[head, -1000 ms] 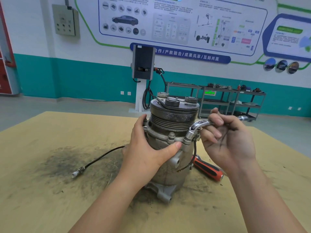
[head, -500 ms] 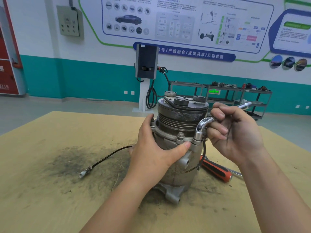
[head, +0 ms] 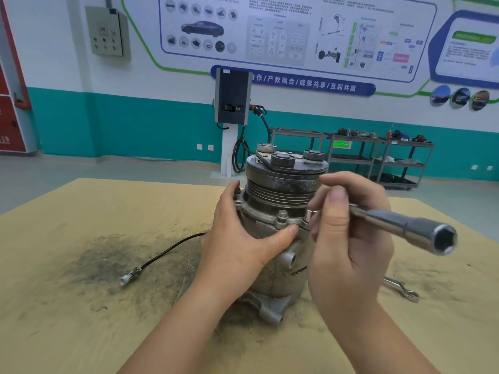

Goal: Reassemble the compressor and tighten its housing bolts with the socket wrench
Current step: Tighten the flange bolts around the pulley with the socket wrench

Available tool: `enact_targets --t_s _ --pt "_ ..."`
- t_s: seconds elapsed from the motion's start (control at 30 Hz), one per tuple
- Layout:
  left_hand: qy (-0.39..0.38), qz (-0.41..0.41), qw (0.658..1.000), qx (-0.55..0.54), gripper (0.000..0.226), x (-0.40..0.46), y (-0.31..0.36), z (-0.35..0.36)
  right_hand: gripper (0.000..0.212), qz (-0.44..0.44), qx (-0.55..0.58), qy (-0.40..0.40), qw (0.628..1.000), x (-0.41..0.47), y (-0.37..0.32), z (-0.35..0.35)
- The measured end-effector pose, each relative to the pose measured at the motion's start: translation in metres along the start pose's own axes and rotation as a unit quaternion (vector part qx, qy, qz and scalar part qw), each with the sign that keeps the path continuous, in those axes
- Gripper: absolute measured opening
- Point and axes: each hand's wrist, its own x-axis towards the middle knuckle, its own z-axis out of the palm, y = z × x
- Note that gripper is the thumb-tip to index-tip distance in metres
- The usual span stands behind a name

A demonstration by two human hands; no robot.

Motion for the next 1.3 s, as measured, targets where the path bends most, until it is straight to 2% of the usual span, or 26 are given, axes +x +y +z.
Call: enact_targets --t_s 0.07,0.13,0.23,0.33,0.47,0.57,0.8,0.9,1.07,1.23,1.3 --pt "0.000 0.002 1.000 -0.003 0.104 0.000 0.000 0.000 0.014 -0.024 -0.007 -0.026 0.999 0.006 -0.003 -0.004" --pt "-0.007 -0.003 1.000 -0.006 0.103 -0.001 0.001 -0.001 0.013 -0.012 0.045 0.009 0.999 0.015 -0.005 -0.010" --pt "-0.013 -0.009 1.000 -0.003 0.104 -0.003 0.004 -0.001 0.012 0.102 0.185 0.073 0.975 0.026 -0.006 -0.020" --pt "0.023 -0.012 0.999 0.027 0.108 -0.013 0.012 0.005 0.013 0.204 0.274 0.068 0.937 0.029 -0.003 -0.023" --pt "0.062 -0.011 0.994 0.087 0.109 -0.030 0.021 0.014 0.013 0.243 0.280 0.077 0.925 0.031 0.002 -0.024" --pt "0.071 -0.026 0.994 0.085 0.113 -0.031 0.023 0.011 0.016 0.277 0.292 0.092 0.911 0.035 0.005 -0.027" --pt "0.063 -0.028 0.994 0.084 0.113 -0.024 0.025 0.002 0.016 0.390 0.369 0.104 0.837 0.035 0.013 -0.028" --pt "0.047 -0.024 0.997 0.060 0.100 -0.018 0.022 -0.006 0.009 0.404 0.387 0.101 0.822 0.038 0.011 -0.029" --pt "-0.019 -0.027 0.999 0.019 0.072 -0.003 0.017 -0.025 0.018 0.396 0.363 0.094 0.838 0.037 0.010 -0.031" --pt "-0.041 -0.039 0.998 -0.019 0.074 -0.001 0.013 -0.025 0.032 0.311 0.313 0.090 0.893 0.027 0.008 -0.026" --pt "-0.038 -0.047 0.998 -0.025 0.075 -0.001 0.013 -0.024 0.032 0.263 0.280 0.084 0.919 0.019 0.005 -0.027"
